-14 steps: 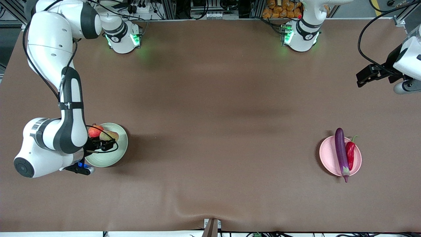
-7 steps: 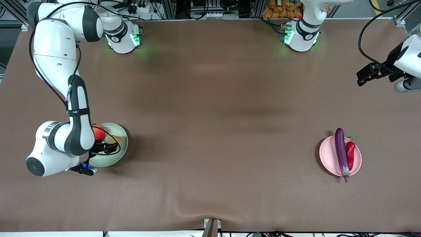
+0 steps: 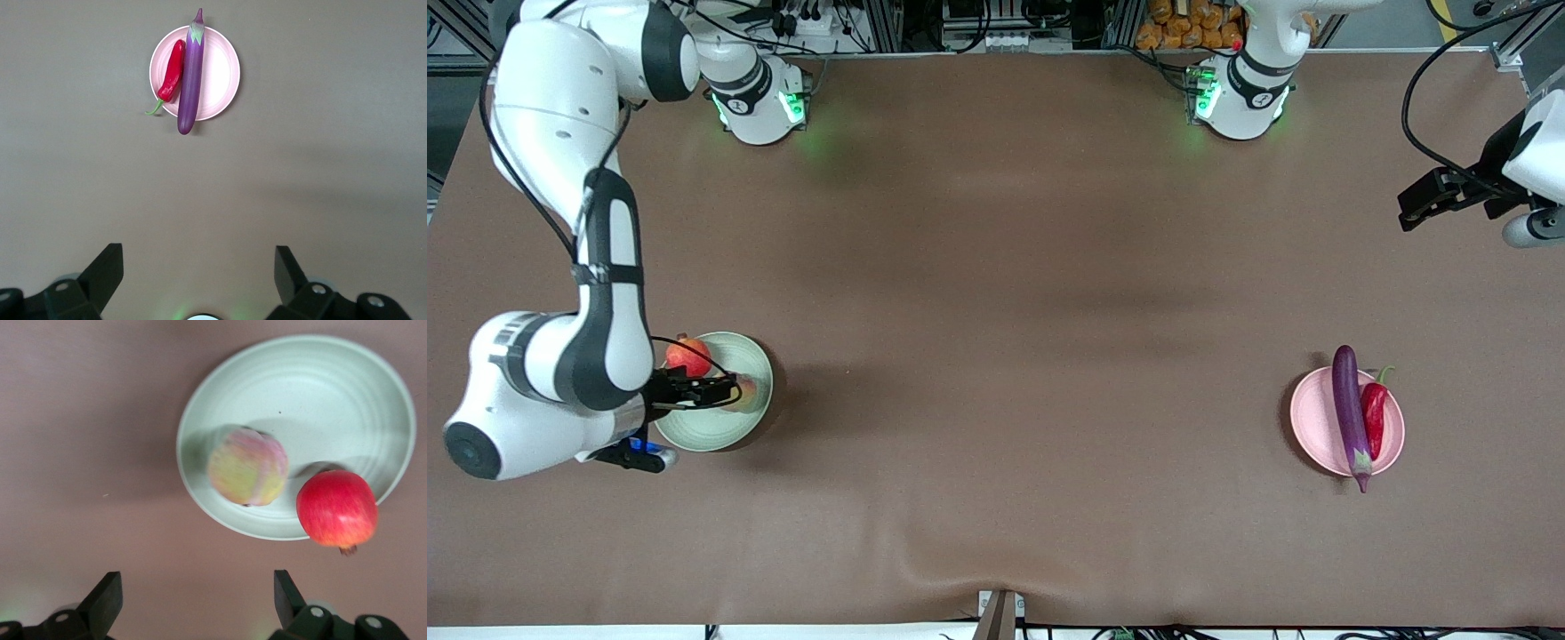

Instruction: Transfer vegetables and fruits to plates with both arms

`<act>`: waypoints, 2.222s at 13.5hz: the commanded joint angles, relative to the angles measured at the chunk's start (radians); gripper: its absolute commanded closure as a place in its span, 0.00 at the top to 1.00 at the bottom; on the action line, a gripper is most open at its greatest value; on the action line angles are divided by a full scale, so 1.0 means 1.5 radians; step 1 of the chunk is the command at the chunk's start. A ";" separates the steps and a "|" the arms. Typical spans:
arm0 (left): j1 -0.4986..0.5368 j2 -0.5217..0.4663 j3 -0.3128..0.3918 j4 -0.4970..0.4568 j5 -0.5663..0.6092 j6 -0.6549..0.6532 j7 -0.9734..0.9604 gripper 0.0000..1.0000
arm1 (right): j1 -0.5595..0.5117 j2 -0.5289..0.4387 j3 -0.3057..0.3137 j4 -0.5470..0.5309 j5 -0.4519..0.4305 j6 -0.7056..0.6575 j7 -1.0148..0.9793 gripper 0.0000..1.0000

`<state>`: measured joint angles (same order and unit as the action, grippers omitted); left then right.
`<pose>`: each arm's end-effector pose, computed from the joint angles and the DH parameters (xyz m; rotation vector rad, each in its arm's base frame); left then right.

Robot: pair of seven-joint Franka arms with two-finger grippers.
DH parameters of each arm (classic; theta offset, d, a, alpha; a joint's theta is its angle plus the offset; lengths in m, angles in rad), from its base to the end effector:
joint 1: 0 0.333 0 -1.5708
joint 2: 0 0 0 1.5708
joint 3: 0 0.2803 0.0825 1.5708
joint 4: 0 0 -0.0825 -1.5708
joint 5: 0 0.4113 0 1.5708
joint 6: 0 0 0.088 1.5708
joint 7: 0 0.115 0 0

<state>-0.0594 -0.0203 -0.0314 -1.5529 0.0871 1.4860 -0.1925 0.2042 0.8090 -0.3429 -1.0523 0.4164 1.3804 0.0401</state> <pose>0.5658 -0.0410 0.5946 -3.0435 -0.1631 0.0515 0.7075 0.0205 0.3048 -2.8871 0.2132 0.6440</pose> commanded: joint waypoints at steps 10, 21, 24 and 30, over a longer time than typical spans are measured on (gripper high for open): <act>0.000 -0.032 -0.001 -0.022 -0.017 -0.015 0.007 1.00 | 0.013 -0.245 0.008 0.010 -0.171 -0.075 -0.063 1.00; -0.005 -0.033 -0.005 -0.018 -0.018 -0.030 0.007 1.00 | 0.005 -0.331 0.007 -0.001 -0.167 -0.088 -0.060 1.00; -0.005 -0.038 -0.006 -0.015 -0.017 -0.035 0.008 1.00 | -0.030 -0.376 0.044 -0.038 -0.174 -0.098 -0.054 1.00; -0.011 -0.036 -0.006 -0.006 -0.017 -0.036 0.008 1.00 | -0.133 -0.510 0.230 -0.203 -0.281 -0.044 0.005 1.00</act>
<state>-0.0683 -0.0519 -0.0430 -1.5582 0.0786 1.4422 -0.1910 0.0773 0.1601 -0.1203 -1.1880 0.0407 1.2421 -0.0142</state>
